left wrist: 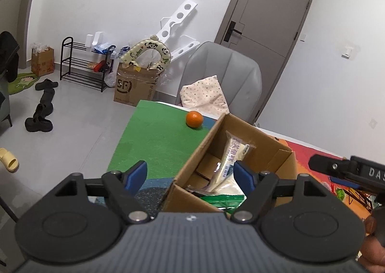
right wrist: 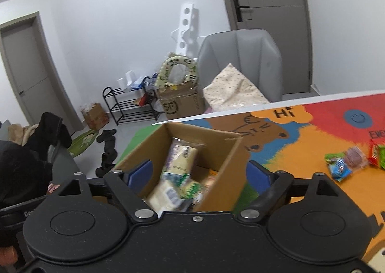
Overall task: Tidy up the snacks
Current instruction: 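Open the left tool to drop the green bag while the right tool releases the bread pack, then move both open tools back toward the candies on the table mat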
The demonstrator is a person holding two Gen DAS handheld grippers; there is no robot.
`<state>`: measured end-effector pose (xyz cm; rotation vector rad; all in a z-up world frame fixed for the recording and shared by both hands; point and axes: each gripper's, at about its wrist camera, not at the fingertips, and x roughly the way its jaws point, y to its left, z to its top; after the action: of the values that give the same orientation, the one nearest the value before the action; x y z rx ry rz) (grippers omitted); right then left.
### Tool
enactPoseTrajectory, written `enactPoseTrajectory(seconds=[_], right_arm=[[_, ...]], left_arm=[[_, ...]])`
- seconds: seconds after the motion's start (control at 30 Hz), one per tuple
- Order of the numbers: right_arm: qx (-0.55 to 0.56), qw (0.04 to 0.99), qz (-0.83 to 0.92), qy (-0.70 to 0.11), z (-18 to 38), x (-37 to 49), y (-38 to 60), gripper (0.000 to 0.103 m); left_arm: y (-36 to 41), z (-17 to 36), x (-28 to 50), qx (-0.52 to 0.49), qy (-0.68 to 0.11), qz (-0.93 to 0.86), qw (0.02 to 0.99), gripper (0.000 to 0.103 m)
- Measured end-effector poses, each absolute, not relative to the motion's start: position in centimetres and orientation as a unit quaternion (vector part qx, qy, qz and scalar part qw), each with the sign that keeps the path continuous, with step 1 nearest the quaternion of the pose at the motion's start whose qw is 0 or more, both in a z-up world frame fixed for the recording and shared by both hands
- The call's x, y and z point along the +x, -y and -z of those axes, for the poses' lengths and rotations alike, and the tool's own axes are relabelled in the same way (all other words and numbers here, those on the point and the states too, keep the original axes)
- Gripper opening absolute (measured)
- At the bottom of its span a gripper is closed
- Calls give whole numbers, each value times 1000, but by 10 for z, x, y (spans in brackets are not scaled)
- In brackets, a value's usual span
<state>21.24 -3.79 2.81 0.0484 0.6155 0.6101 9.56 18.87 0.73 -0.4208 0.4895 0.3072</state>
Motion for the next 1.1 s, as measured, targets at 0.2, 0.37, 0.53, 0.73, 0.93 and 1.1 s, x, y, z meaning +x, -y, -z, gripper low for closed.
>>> enactPoseTrajectory(seconds=[0.2, 0.37, 0.53, 0.73, 0.93, 1.1], right_arm=[[42, 910, -270, -311, -16, 213, 70, 90], [60, 913, -252, -316, -9, 215, 96, 95], [87, 916, -235, -315, -6, 216, 128, 100], [101, 920, -220, -307, -3, 219, 161, 103], [106, 925, -206, -300, 1, 225, 188, 103], [120, 923, -195, -308, 10, 235, 209, 103]], left_arm=[[-168, -11, 103, -189, -243, -134, 942, 81], [-142, -13, 116, -167, -246, -118, 948, 86], [-111, -15, 129, -143, -254, -108, 951, 90], [-73, -13, 146, -112, -266, -85, 954, 92], [-44, -11, 161, -100, -272, -68, 955, 92], [-26, -8, 175, -91, -278, -60, 954, 92]])
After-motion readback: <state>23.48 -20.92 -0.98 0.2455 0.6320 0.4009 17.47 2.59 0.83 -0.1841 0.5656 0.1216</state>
